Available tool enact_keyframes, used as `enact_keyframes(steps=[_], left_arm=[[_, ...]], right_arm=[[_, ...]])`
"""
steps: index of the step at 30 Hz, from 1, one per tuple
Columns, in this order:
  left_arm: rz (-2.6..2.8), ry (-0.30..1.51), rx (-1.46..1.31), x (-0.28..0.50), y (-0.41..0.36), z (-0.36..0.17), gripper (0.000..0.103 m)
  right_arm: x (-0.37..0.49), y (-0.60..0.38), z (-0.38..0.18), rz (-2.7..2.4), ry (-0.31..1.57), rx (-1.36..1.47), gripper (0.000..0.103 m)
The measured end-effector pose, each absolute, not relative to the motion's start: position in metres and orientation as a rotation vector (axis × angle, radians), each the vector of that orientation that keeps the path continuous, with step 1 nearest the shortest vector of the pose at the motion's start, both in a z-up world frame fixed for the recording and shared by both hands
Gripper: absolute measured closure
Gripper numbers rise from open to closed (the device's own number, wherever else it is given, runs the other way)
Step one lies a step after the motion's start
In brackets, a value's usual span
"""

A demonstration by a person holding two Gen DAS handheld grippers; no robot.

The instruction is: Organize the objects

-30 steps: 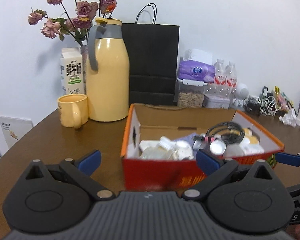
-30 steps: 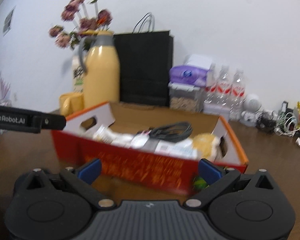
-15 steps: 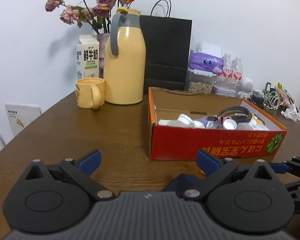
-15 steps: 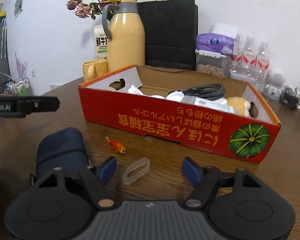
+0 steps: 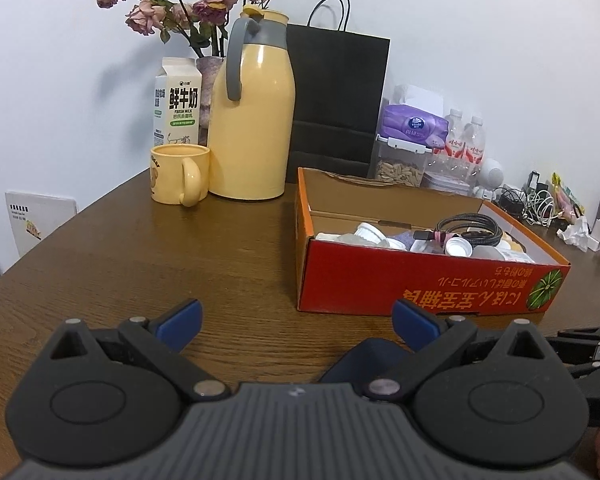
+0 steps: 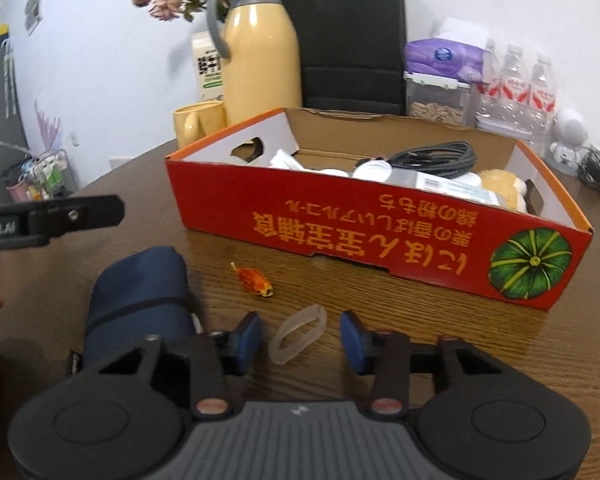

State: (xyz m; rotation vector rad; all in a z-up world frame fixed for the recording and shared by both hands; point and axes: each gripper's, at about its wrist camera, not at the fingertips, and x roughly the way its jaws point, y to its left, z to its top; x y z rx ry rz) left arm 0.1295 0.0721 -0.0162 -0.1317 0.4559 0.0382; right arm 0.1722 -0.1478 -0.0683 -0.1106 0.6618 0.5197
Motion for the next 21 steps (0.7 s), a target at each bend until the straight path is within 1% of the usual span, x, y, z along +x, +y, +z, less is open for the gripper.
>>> enact_keyframes(steps=[4,6,7,11,15,21], left_arm=[[0.036,0.459,-0.132,0.130,0.072,-0.017,0.000],[0.035,0.459,-0.132,0.130,0.072,-0.017,0.000],[0.035,0.461,-0.132,0.130,0.072,-0.017,0.000],[0.037,0.465,-0.131,0.132,0.072,-0.017,0.000],[0.039,0.470,-0.129,0.132,0.071,-0.018,0.000],[0.045,0.481,-0.122,0.134,0.070,-0.020,0.000]], right_arm=[[0.169,-0.143,-0.068,0.519,0.651,-0.158,0.078],[0.168,-0.142,-0.067,0.525,0.649,-0.169,0.085],[0.167,-0.141,-0.067,0.526,0.647,-0.175,0.086],[0.166,-0.140,-0.067,0.533,0.644,-0.187,0.097],[0.166,-0.143,-0.067,0.537,0.638,-0.170,0.099],[0.167,-0.154,-0.064,0.533,0.619,-0.109,0.099]])
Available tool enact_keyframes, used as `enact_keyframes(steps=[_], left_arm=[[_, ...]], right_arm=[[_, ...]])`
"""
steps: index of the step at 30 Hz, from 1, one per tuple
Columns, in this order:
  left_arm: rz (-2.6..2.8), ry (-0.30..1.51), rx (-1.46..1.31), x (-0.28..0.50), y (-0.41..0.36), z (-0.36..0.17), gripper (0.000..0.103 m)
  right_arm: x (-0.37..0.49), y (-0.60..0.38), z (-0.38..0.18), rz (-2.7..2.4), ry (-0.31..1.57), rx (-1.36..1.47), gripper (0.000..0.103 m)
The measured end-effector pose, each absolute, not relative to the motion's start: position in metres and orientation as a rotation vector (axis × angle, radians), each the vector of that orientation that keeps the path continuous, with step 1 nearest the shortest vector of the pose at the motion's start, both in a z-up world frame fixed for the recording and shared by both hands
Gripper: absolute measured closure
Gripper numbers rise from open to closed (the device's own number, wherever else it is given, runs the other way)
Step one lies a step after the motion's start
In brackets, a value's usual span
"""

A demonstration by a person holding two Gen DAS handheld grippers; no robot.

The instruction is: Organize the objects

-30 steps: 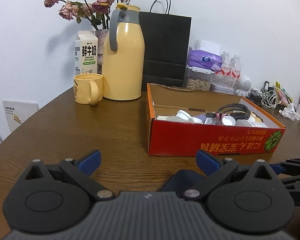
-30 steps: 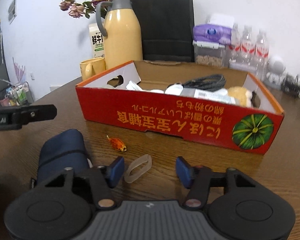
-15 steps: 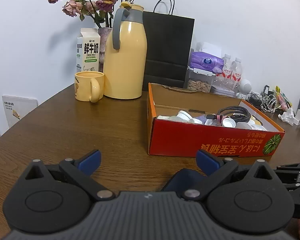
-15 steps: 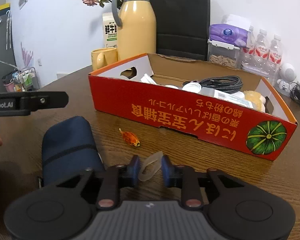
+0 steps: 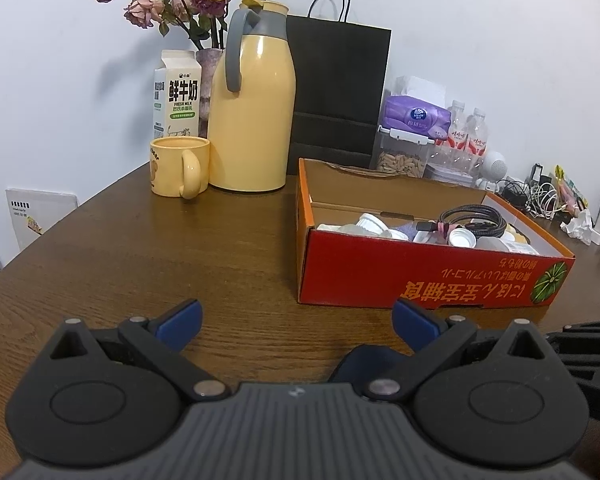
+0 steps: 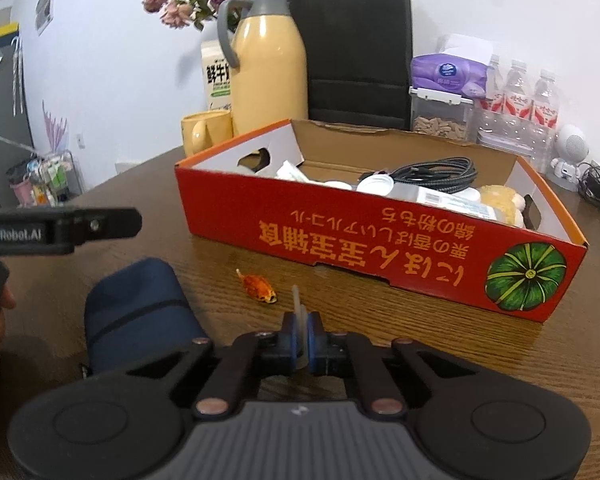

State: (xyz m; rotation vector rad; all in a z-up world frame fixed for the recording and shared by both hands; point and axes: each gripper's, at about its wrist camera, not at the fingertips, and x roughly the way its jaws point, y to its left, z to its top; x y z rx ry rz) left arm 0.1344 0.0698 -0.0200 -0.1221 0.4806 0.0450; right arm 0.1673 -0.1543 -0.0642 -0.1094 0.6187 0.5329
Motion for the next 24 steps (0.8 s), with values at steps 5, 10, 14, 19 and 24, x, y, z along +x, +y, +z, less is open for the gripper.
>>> enact_keyframes(steps=[5,10,14,19,24], left_arm=[[0.054,0.492,-0.108,0.136,0.067,-0.022,0.000],[0.058,0.505,-0.082,0.140,0.061,-0.022,0.000],[0.026,0.514,-0.057,0.141,0.048,-0.021,0.000],[-0.038,0.544,0.007,0.148,0.018,-0.017,0.000],[-0.117,0.602,0.064,0.165,-0.013,-0.017,0.000]], right_arm=[[0.166,-0.163,-0.059,0.558,0.583,-0.051,0.099],[0.169,-0.175,-0.056,0.537,0.562,-0.001,0.099],[0.172,-0.184,-0.055,0.505,0.548,0.018,0.098],[0.174,-0.196,-0.054,0.476,0.532,0.036,0.098],[0.169,-0.203,-0.052,0.474,0.500,0.028,0.098]])
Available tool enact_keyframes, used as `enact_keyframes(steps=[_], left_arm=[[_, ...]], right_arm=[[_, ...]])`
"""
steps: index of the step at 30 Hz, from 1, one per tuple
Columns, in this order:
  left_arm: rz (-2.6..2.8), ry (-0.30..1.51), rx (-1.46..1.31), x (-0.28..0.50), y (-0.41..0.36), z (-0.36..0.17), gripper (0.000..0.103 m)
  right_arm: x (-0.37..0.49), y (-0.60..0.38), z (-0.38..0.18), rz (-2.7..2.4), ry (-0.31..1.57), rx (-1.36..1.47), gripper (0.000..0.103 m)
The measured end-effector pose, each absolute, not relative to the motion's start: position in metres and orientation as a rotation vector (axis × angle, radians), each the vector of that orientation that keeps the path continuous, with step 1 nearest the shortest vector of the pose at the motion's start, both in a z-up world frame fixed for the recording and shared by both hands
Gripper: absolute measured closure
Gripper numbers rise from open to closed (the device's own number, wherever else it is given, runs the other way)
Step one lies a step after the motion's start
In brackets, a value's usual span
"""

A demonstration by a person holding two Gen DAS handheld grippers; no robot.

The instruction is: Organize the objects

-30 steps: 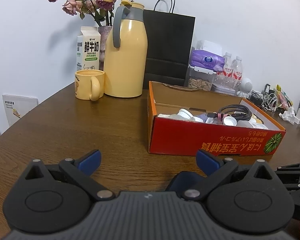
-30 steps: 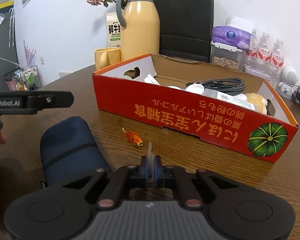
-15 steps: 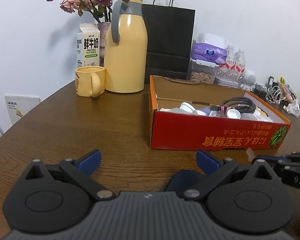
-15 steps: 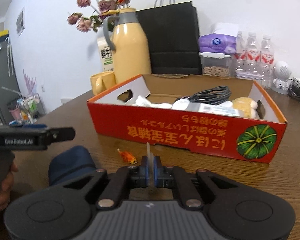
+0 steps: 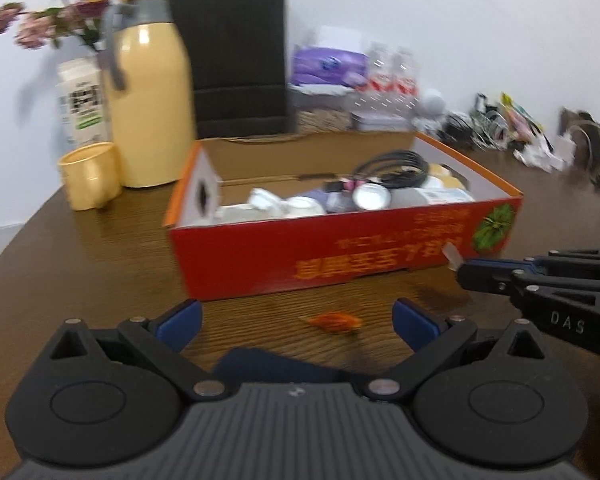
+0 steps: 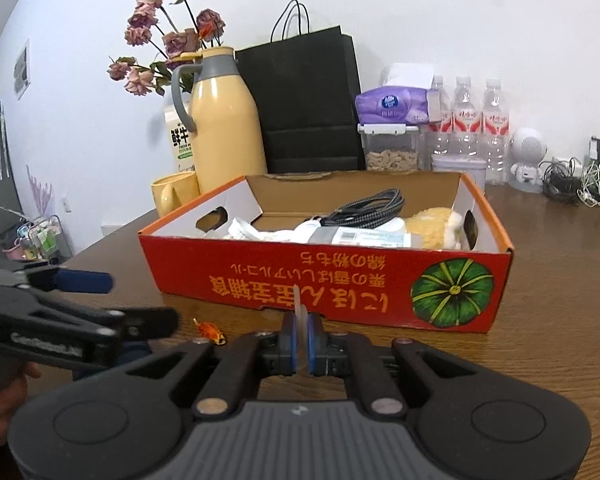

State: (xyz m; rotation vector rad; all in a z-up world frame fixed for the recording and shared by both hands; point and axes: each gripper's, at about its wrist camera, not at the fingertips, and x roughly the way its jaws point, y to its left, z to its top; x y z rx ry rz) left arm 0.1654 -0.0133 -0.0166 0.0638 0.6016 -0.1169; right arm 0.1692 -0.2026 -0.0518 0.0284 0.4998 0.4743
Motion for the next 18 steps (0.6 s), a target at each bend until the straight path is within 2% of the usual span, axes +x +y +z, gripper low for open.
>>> enact_keyframes(steps=[6,9,11,18], left_arm=[[-0.137,0.678,0.139,0.189,-0.035,-0.021,0.000],[-0.143,0.717,0.132,0.201,-0.039,-0.023,0.012],[-0.140,0.749,0.127,0.207,-0.039,-0.026,0.024],[-0.131,0.800,0.129,0.214,-0.036,-0.040,0.040]], right_arm=[[0.168,-0.213,-0.050,0.461,0.475,0.034,0.098],[0.164,-0.212,-0.050,0.472,0.464,0.019,0.098],[0.162,-0.210,-0.050,0.480,0.456,0.009,0.098],[0.157,-0.210,-0.047,0.498,0.432,0.004,0.098]])
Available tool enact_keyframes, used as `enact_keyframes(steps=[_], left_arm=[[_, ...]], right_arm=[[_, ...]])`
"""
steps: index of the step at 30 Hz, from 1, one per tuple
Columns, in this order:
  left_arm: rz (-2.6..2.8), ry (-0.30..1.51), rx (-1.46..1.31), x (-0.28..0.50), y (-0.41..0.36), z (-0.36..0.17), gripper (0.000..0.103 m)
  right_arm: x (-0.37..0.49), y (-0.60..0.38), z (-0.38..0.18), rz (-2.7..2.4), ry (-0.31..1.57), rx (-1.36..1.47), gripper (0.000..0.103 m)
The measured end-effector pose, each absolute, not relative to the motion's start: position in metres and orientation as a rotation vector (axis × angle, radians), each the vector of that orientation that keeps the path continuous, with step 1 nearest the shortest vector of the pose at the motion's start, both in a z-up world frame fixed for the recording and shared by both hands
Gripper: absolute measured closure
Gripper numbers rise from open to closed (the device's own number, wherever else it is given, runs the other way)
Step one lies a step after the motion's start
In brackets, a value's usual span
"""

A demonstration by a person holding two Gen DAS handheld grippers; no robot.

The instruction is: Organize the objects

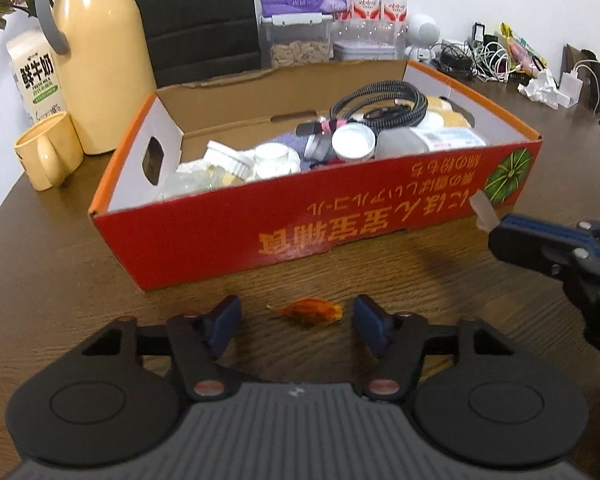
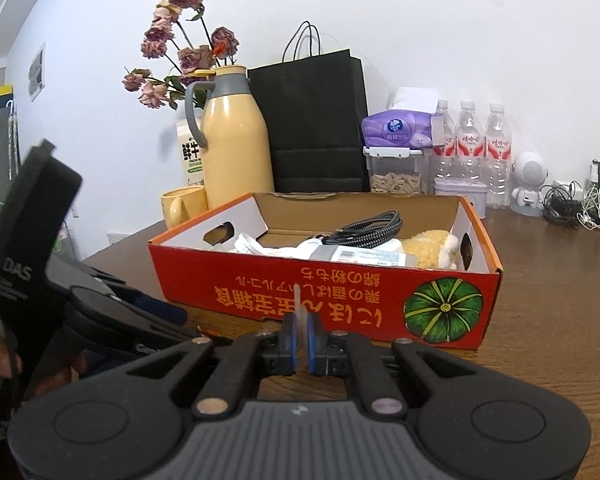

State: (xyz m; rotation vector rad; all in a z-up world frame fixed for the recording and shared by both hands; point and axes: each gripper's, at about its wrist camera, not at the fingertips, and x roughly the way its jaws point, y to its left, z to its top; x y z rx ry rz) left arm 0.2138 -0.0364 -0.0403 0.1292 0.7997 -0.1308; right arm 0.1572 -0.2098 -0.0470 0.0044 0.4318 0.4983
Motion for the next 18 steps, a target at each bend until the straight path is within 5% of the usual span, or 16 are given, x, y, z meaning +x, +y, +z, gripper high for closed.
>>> enact_keyframes(steps=[6,9,11,18], left_arm=[[-0.138,0.790,0.124,0.2140,-0.0346,-0.0411,0.041],[-0.153,0.787,0.120,0.2139,-0.0353,-0.0408,0.047],[-0.167,0.783,0.109,0.2130,-0.0354,-0.0405,0.061],[-0.176,0.773,0.096,0.2069,-0.0350,-0.0399,0.061]], right_arm=[[0.1554,-0.2086,-0.0470,0.508,0.428,-0.002,0.098],[0.1554,-0.2081,-0.0472,0.510,0.428,-0.004,0.098],[0.1552,-0.2079,-0.0475,0.508,0.430,-0.005,0.098],[0.1555,-0.2068,-0.0487,0.502,0.437,-0.009,0.098]])
